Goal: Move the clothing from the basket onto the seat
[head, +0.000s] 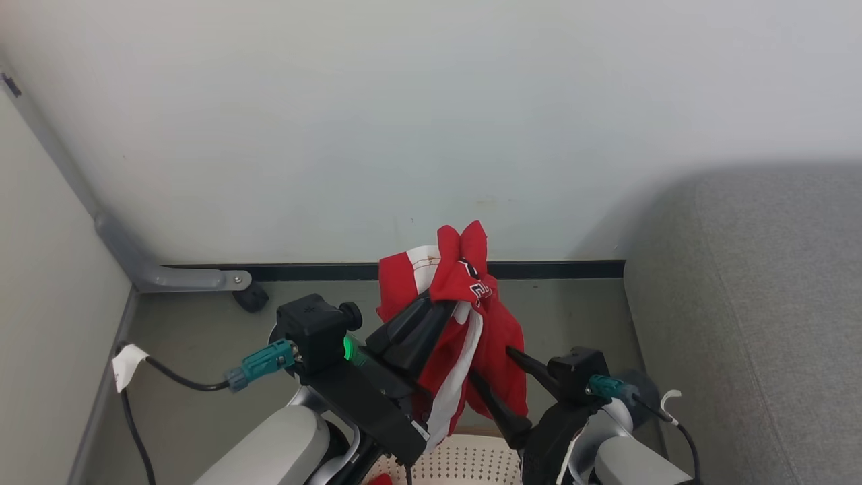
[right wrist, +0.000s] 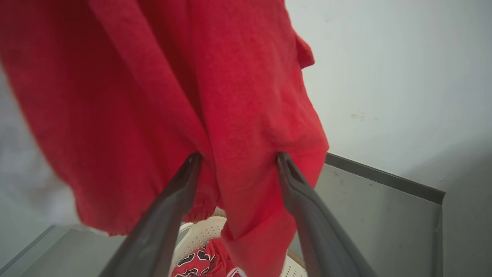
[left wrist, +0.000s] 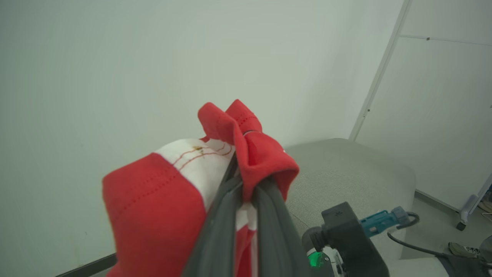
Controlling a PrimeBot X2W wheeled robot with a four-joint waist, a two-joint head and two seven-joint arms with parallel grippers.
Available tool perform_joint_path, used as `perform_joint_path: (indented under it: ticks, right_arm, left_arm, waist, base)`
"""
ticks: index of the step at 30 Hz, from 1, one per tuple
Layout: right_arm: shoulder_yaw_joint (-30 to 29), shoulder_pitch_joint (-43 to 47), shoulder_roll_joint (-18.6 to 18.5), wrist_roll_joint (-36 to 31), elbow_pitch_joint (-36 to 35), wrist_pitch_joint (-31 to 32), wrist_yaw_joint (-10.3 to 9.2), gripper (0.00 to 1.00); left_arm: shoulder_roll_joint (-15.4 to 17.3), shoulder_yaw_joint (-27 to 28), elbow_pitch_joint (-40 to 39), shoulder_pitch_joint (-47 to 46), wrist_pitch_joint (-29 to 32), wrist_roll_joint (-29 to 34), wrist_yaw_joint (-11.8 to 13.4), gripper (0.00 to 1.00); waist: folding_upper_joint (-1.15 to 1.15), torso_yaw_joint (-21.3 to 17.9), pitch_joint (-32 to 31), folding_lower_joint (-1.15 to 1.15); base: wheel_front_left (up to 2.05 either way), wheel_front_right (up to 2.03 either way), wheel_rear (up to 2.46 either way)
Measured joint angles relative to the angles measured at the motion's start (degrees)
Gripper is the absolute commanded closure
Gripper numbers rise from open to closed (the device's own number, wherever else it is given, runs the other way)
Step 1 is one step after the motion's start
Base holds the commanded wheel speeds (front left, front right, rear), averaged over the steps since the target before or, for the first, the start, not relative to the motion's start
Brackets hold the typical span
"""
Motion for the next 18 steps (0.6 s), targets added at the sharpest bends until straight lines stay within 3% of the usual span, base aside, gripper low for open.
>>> perform_joint_path:
  ticks: [8,9,10,12,13,14,18]
  right_arm:
    - [3.38,-5.16,0.13,2.07,5.28,0.45,0.00,0.00]
    - [3.38,-5.16,0.13,2.07,5.28,0.45,0.00,0.15]
    - [3.88,-5.63,0.14,2.31,5.49,0.43,0.00,0.39]
    - [5.24,-6.43,0.11,3.49,5.28,0.41,0.00,0.73]
    - [5.81,-6.70,0.13,4.05,5.11,0.33,0.00,0.95]
    - [6.42,-6.88,0.14,4.58,4.98,0.27,0.00,1.00]
    - [8.25,-7.74,0.13,6.79,4.68,-0.67,0.00,1.00]
  left_arm:
    - [0.12,-0.18,-1.49,0.01,0.44,-0.37,0.00,1.00]
    - [0.12,-0.18,-1.49,0.01,0.44,-0.37,0.00,1.00]
    - [0.21,-0.19,-1.64,0.01,0.49,-0.43,0.00,1.00]
    - [0.24,-0.21,-1.82,0.01,0.56,-0.44,0.00,1.00]
    - [0.22,-0.22,-1.96,0.01,0.58,-0.46,0.00,1.00]
    - [0.21,-0.24,-2.10,0.01,0.80,-0.51,0.00,1.00]
    - [0.34,-0.23,-2.38,0.01,0.99,-0.54,0.00,1.00]
  waist:
    - [0.00,2.06,0.56,0.00]
    - [0.00,2.06,0.56,0.00]
    - [0.00,2.17,0.61,0.00]
    - [0.00,2.38,0.68,0.00]
    - [0.00,2.48,0.72,0.00]
    - [0.00,2.57,0.75,0.00]
    - [0.00,2.89,0.88,0.00]
  base:
    - [0.00,0.00,0.00]
    - [0.00,0.00,0.00]
    - [0.00,0.00,0.00]
    - [0.00,0.00,0.00]
    - [0.00,0.00,0.00]
    - [0.00,0.00,0.00]
    - [0.00,0.00,0.00]
